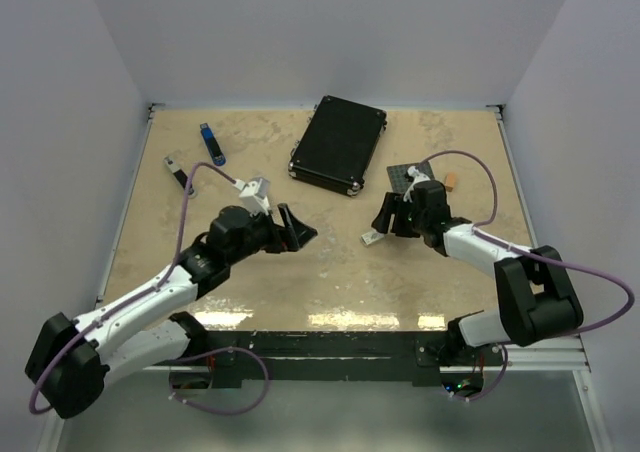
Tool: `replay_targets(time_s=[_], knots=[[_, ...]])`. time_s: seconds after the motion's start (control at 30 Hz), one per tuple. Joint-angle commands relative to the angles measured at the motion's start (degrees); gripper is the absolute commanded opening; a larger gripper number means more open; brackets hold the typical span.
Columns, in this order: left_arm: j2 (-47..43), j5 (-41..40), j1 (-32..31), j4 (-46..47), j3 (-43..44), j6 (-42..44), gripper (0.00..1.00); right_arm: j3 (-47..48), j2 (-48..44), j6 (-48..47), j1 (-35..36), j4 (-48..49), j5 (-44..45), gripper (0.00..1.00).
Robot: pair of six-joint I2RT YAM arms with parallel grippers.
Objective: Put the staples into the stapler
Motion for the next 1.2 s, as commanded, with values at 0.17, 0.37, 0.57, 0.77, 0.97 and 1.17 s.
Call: replay_targets(time_s=[0.17, 0.37, 0.57, 0.77, 0.97, 1.17], knots=[[15.63, -15.08, -13.77, 13.23, 2.54, -11.98, 0.86, -3.64, 1.93, 0.78, -0.29, 9.01, -6.42, 0.61], [28.20, -13.68, -16.67, 17.73, 6.84, -13.21, 0.85, -4.61, 2.63, 0.78, -0.38, 10.50, -6.77, 0.57], [37.70, -12.27, -17.55, 18.27, 12.64, -13.74, 0.84, -5.13, 2.81, 0.52, -0.29, 11.38, -7.73, 0.51], [43.33, -11.39, -17.64, 18.09, 15.81, -13.83, 0.77, -5.75, 2.19, 0.08, -0.29, 11.12, -8.61, 0.47], [46.84, -11.13, -17.55, 17.30, 18.19, -13.65, 0.72, -6.72, 1.84, 0.08, -0.29, 11.65, -9.67, 0.42], [49.57, -10.78, -17.55, 16.60, 20.29, -13.04, 0.65, -7.16, 1.67, 0.26, -0.29, 12.17, -9.05, 0.40]])
